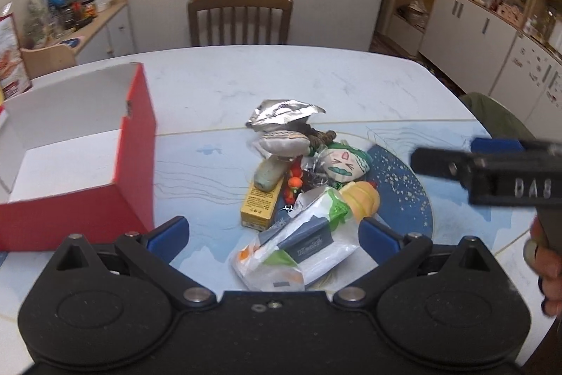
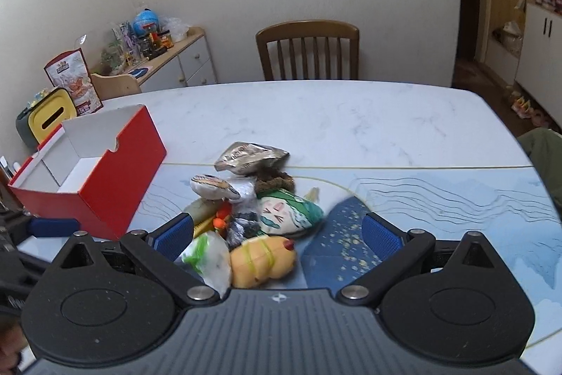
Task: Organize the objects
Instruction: 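Move both tools toward the pile of items beside the red box, then grasp the wet-wipes packet with the left tool while the right tool grasps the cartoon cookie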
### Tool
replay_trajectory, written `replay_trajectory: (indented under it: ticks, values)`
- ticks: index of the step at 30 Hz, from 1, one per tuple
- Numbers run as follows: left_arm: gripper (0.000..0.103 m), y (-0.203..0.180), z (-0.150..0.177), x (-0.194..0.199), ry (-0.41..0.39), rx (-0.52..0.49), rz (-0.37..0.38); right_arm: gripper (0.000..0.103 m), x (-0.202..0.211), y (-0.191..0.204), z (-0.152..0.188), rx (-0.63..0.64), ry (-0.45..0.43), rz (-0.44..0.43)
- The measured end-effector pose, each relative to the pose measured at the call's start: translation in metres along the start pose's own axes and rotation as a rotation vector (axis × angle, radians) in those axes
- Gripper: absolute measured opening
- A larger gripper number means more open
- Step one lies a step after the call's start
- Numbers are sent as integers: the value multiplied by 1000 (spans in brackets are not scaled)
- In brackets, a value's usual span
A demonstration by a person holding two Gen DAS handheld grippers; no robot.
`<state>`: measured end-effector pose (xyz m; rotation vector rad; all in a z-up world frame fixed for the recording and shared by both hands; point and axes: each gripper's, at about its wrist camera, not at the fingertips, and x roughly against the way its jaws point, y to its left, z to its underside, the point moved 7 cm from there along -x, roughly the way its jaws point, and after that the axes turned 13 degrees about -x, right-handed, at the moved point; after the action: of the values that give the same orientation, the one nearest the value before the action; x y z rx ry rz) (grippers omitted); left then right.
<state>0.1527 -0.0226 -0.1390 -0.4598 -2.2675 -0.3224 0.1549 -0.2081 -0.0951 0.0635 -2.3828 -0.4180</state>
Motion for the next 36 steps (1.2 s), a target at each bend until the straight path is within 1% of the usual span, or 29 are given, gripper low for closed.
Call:
replay_trajectory:
  ticks: [4, 9, 13, 15, 17, 20, 22, 23, 25, 29, 31, 32, 33, 36]
  values:
    - [102, 0, 3, -18, 8, -32, 24, 102, -20, 19, -10, 53, 13, -41]
    - [102, -4, 11, -40, 40, -78, 52, 102, -53, 38, -13, 107, 82, -81]
    - [102, -5, 15, -54, 57, -92, 72, 102, -77, 49, -11, 133, 124, -88]
    - [101, -6, 18, -60, 70, -91, 91, 98, -88, 55, -9, 155, 139, -87]
    - [99, -7, 21, -66, 90, -82, 123, 98, -98, 60, -8, 167, 155, -87]
    - [98, -9, 23, -73, 101, -83, 145, 93, -111, 65, -7, 182, 177, -90]
    - [94, -10, 24, -78, 107, -90, 149, 87, -118, 67, -7, 197, 183, -87]
    - [93, -10, 24, -80, 111, -87, 154, 85, -122, 68, -7, 199, 189, -87]
    - [90, -9, 25, -82, 115, -77, 162, 77, -128, 69, -6, 197, 204, -88]
    - [85, -9, 25, -82, 112, -73, 170, 66, -134, 71, -5, 200, 215, -97]
    - [77, -9, 24, -82, 110, -71, 178, 58, -135, 73, -5, 197, 220, -102]
    - [75, -10, 24, -81, 109, -70, 185, 55, -136, 73, -5, 195, 223, -105]
    - [72, -10, 24, -81, 109, -69, 187, 51, -136, 73, -5, 191, 225, -109]
    - [65, -10, 23, -79, 107, -65, 186, 45, -136, 72, -6, 184, 224, -110]
